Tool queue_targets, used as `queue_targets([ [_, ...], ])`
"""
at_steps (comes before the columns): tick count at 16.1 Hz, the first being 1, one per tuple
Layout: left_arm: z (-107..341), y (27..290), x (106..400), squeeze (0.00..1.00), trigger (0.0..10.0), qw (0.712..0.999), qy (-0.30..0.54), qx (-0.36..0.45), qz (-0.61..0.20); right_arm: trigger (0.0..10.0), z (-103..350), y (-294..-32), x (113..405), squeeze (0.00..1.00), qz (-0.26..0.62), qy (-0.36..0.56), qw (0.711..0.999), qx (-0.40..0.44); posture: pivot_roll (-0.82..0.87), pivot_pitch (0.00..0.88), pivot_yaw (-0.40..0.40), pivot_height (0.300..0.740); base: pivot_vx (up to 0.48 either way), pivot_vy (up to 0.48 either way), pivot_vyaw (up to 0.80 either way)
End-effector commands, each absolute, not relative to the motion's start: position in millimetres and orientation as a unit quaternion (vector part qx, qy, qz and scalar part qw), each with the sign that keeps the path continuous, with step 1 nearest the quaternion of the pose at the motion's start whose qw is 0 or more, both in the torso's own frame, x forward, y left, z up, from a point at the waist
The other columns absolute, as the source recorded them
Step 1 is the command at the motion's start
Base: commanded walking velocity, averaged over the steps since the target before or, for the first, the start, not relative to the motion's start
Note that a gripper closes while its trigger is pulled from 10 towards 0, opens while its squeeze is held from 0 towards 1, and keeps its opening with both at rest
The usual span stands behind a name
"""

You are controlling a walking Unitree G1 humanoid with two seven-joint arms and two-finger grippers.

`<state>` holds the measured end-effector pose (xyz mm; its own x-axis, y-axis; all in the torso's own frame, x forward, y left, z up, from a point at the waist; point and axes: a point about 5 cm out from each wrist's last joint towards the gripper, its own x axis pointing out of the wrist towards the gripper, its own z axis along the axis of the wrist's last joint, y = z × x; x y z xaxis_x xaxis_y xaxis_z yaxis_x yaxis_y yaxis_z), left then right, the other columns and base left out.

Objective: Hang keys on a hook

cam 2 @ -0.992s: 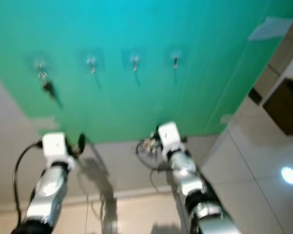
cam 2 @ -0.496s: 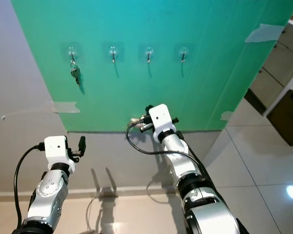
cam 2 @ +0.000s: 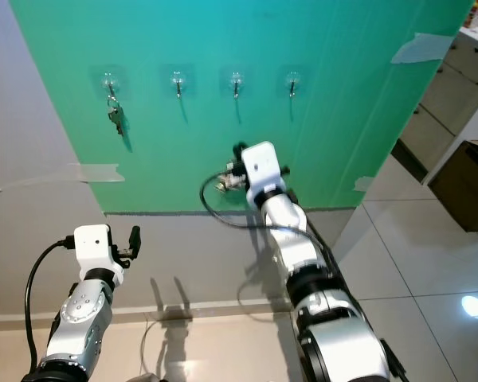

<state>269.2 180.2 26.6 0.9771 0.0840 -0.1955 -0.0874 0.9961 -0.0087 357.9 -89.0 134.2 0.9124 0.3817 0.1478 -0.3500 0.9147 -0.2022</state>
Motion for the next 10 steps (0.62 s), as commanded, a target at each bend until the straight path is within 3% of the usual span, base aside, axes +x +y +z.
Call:
queue_targets([
  [1,29,176,273,0.00,10.0,0.995,0.093,-0.011,0.043,10.0,141,-94,362,0.00,0.179,-0.094,0.976,-0.076,-0.02,0.000,-0.020,0.740,0.000,0.000,0.00],
  [5,27,174,271,0.00,10.0,0.994,0.094,-0.015,0.047,10.0,146,-86,364,0.00,0.194,-0.085,0.975,-0.069,-0.01,0.000,-0.037,0.740,0.000,0.000,0.00],
  [10,27,178,268,0.00,10.0,0.994,0.093,-0.018,0.053,10.0,189,-70,368,0.00,0.229,-0.143,0.961,-0.053,-0.01,0.000,-0.042,0.740,0.000,0.000,0.00],
])
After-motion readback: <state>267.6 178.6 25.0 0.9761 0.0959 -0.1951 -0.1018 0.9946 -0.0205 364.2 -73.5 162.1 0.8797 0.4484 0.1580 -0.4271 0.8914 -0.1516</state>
